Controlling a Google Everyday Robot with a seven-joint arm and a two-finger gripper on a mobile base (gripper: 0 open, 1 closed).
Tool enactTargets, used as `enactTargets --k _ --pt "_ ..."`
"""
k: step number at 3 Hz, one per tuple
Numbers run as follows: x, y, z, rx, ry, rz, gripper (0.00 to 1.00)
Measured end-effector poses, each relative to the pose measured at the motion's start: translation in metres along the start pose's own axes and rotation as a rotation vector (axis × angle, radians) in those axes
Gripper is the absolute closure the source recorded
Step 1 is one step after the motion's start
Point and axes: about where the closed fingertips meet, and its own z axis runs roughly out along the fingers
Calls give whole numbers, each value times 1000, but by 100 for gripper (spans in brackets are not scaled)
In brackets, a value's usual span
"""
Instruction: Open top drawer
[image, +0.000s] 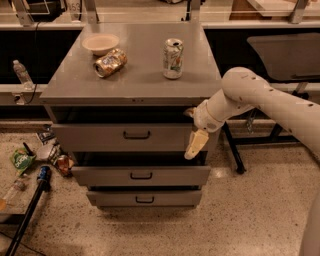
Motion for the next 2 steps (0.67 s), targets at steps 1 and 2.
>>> enactTargets --k 1,2 --pt "10 -2 18 -35 -8 27 14" --pt "16 3 25 -62 -17 49 38"
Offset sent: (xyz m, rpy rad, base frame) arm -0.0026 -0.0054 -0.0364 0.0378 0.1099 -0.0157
